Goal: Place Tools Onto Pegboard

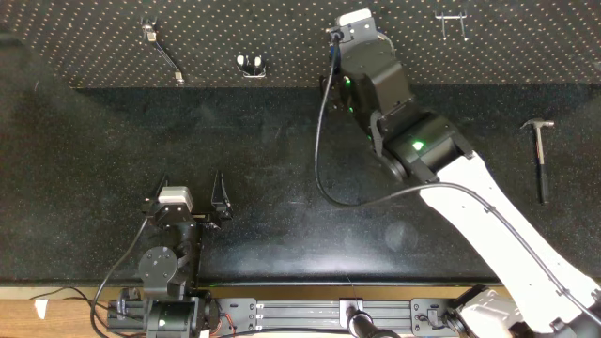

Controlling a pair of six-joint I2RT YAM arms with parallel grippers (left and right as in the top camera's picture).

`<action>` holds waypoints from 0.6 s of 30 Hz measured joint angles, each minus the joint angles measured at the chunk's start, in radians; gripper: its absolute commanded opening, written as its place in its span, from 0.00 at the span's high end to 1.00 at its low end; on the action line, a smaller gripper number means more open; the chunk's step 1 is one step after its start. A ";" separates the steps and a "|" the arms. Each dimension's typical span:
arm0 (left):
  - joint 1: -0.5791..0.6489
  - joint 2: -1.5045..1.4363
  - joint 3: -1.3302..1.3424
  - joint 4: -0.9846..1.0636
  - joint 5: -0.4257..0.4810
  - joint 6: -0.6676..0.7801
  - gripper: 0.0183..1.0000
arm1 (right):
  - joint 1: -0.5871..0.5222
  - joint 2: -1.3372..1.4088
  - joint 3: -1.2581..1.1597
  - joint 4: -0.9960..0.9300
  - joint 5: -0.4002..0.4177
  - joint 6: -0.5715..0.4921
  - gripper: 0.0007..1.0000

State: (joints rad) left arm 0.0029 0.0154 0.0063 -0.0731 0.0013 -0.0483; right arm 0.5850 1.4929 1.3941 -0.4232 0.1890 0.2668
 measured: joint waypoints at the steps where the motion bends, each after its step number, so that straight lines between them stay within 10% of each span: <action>1: 0.000 0.000 0.000 0.000 0.000 0.000 0.01 | 0.000 0.015 0.000 0.006 0.013 -0.002 0.93; 18: 0.000 0.000 0.000 0.000 0.000 0.000 0.00 | 0.000 0.243 0.000 0.296 0.128 -0.097 0.91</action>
State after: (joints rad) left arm 0.0029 0.0154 0.0063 -0.0731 0.0013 -0.0483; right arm 0.5850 1.7355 1.3941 -0.1276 0.3168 0.1699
